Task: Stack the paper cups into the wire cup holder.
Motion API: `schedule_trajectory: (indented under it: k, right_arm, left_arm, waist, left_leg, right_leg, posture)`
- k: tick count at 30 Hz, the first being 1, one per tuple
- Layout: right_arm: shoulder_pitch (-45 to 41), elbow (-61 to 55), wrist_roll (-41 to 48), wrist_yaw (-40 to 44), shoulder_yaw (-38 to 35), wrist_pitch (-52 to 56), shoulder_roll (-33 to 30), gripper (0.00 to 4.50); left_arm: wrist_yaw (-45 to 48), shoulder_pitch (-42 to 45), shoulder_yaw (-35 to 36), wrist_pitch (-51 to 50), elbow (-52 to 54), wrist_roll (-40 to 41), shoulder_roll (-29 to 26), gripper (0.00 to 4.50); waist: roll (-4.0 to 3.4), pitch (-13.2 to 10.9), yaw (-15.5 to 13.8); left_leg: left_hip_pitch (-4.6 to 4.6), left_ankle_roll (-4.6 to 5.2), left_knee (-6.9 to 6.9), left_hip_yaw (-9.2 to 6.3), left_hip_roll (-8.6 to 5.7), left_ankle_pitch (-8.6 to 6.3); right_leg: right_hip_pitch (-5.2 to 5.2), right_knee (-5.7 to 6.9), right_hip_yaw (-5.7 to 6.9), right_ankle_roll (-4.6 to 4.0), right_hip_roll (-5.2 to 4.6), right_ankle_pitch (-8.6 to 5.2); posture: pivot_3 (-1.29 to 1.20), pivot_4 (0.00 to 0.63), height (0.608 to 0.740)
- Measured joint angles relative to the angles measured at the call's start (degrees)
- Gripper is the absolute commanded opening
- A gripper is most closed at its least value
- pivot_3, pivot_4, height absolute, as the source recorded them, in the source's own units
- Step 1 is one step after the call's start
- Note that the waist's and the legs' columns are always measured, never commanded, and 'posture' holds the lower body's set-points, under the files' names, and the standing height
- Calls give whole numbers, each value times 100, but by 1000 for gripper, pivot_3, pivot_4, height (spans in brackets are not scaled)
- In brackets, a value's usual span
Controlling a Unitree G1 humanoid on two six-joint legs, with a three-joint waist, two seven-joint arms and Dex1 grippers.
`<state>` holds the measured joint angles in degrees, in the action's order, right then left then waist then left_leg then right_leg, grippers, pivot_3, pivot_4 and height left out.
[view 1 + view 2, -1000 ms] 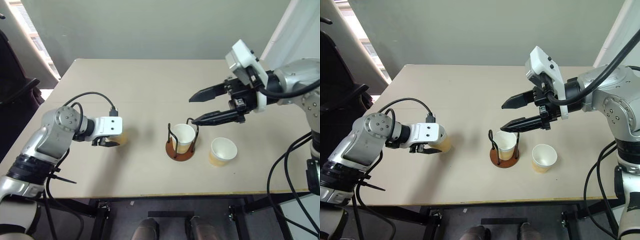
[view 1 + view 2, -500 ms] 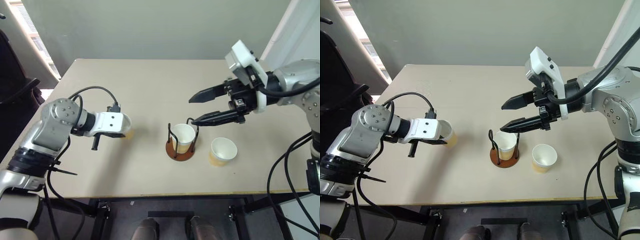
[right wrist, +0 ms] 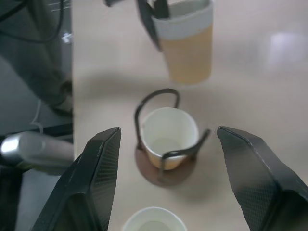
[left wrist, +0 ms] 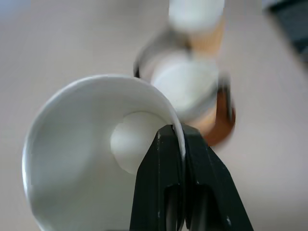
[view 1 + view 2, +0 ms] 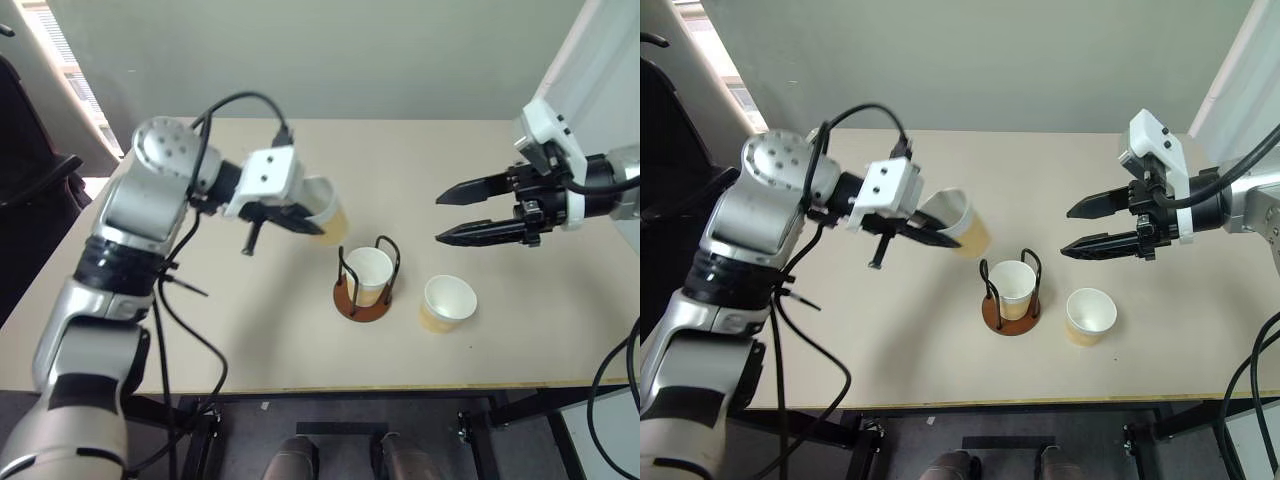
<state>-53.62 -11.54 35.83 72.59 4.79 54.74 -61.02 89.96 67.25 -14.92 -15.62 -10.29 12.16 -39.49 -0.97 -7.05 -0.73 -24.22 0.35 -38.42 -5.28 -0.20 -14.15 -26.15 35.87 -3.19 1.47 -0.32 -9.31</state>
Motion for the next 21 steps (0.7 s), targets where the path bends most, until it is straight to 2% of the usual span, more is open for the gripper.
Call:
schedule_trajectory:
  k: [8,21]
  right_arm:
    - [244,-296,151,-273,-416,138,-46,3309]
    - [676,-733,541,-810,-1051,519,-226,3309]
  left_arm:
    - [26,660,-645,-102,-538,605,362,61]
    - [30,703,-1537,413,-1024,834,352,61]
  waist:
    - [-2,0,2]
    - [-4,-1,-33]
  left_leg:
    - [2,18,-19,3,1,-10]
    - [-26,50,-67,4,-3,-29]
  right_leg:
    - [16,-6,-4,24,0,-6]
    - [34,-58,-5,64,0,4]
  posture:
    - [0,150,740]
    - [0,150,740]
